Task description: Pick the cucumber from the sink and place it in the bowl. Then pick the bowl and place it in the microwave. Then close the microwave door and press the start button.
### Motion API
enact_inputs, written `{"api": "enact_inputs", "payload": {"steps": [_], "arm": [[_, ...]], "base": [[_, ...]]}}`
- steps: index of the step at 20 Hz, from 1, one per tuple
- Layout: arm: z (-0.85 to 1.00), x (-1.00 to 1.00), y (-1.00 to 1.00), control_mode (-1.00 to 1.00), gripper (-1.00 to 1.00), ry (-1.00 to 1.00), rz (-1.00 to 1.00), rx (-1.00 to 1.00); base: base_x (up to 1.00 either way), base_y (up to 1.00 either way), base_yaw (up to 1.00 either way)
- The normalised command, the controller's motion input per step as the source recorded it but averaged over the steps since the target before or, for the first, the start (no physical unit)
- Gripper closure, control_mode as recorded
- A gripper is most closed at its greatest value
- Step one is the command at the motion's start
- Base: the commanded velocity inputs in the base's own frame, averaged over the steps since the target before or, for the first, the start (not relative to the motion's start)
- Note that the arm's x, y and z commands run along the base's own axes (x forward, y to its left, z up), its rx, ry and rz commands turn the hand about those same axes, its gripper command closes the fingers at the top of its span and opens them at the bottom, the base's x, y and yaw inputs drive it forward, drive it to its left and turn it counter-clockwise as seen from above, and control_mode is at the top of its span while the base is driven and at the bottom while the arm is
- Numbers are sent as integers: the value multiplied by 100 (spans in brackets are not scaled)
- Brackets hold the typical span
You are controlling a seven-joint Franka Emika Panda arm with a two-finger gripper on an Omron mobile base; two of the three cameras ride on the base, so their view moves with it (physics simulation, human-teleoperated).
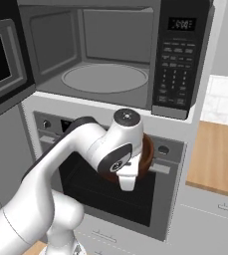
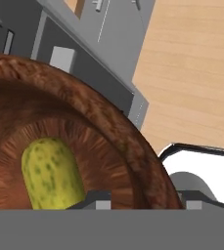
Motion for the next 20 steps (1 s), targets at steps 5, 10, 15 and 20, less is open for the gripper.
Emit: {"api": "enact_inputs", "payload": {"steps": [5, 10, 15, 20], "arm": [[0, 0, 0, 100, 100, 0, 0, 0], [6, -44, 0, -100, 100, -2, 0, 8], [72, -70, 5, -100, 100, -3, -1, 17], [87, 7, 37, -100, 100, 0, -6, 8]], "base": [[0, 0, 0], [-9, 0, 0], [0, 0, 0], [0, 0, 0]]}}
